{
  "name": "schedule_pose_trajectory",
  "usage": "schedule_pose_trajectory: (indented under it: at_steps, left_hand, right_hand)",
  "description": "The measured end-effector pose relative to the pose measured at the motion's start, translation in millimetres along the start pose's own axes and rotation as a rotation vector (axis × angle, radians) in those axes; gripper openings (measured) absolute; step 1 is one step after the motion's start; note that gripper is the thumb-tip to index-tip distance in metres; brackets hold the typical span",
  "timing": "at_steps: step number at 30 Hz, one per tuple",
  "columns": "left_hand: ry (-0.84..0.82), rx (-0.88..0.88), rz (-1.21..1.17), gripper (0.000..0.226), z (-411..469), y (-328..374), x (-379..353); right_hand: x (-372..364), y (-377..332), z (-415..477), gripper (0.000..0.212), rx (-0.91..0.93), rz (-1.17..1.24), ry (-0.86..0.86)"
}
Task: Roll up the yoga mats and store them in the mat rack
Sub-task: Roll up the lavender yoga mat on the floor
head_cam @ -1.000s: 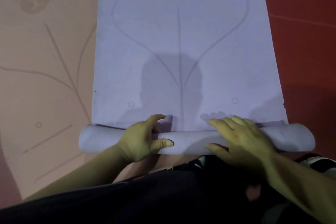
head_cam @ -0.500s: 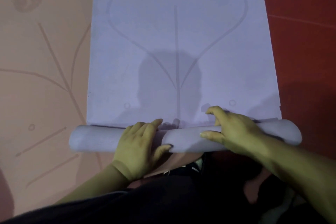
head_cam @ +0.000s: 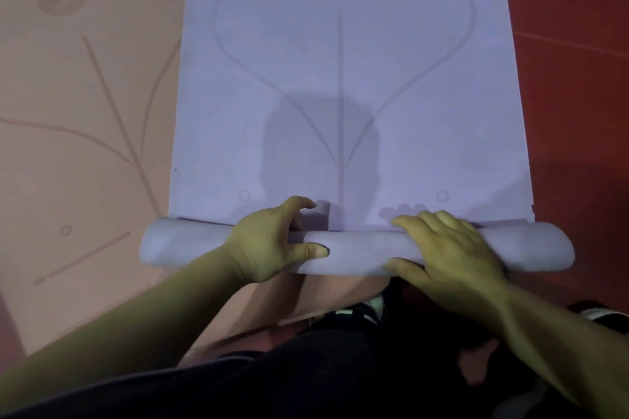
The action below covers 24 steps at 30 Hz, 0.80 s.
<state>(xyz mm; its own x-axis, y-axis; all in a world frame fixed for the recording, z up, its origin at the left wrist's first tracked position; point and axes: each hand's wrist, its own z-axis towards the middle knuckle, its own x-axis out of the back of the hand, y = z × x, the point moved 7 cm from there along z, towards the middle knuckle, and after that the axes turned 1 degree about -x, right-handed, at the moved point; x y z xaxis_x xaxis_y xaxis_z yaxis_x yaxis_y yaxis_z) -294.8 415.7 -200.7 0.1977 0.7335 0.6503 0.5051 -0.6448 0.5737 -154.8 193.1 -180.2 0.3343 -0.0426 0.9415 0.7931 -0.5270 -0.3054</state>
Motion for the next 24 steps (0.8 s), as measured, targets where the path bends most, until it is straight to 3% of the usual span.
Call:
schedule_pose_trajectory:
  at_steps: [5, 8, 13, 19, 24]
  left_hand:
    - [0.403, -0.199, 0.233, 0.069, -18.5, 22.6, 15.3]
    - [0.468, -0.246, 0.33, 0.077, -33.5, 23.2, 6.5]
    - [0.31, -0.232, 0.261, 0.087, -17.4, 5.2, 6.4]
    - [0.066, -0.032, 0.053, 0.093, 13.6, -7.8, 14.2]
    - [0.038, -0.003, 0.058, 0.084, 20.2, -4.5, 17.8]
  right_hand:
    - [-10.9, 13.8, 21.6, 0.06, -0.075, 0.127, -0.138]
    - [-14.6, 15.6, 26.7, 0.059, -0.085, 0.151, -0.174]
    - [-14.0, 17.0, 30.5, 0.064, -0.086, 0.126, -0.15]
    - [0.9, 1.7, 22.9, 0.057, 0.011, -0.024, 0.086]
    - [-8.8, 13.0, 31.4, 0.061, -0.073, 0.009, -0.003]
